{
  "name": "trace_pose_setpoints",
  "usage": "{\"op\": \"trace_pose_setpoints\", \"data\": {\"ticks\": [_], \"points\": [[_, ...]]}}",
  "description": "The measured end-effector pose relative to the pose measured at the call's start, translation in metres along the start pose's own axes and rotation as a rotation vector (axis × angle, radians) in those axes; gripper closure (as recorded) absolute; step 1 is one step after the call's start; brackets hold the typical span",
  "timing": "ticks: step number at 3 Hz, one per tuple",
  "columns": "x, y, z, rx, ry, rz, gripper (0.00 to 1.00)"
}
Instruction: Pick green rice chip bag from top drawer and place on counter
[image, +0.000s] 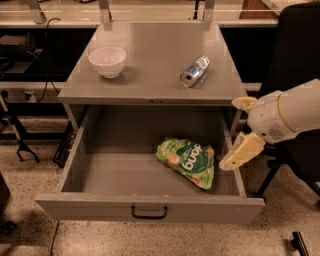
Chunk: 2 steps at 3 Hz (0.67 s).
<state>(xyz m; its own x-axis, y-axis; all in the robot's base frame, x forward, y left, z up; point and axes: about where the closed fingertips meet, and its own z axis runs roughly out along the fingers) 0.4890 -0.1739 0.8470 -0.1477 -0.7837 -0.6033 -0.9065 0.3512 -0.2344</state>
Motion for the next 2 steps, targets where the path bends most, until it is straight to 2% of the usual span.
{"op": "trace_pose_setpoints", "data": {"ticks": [2], "points": [[-0.006, 0.020, 0.082, -0.091, -0.083, 0.012, 0.00]]}}
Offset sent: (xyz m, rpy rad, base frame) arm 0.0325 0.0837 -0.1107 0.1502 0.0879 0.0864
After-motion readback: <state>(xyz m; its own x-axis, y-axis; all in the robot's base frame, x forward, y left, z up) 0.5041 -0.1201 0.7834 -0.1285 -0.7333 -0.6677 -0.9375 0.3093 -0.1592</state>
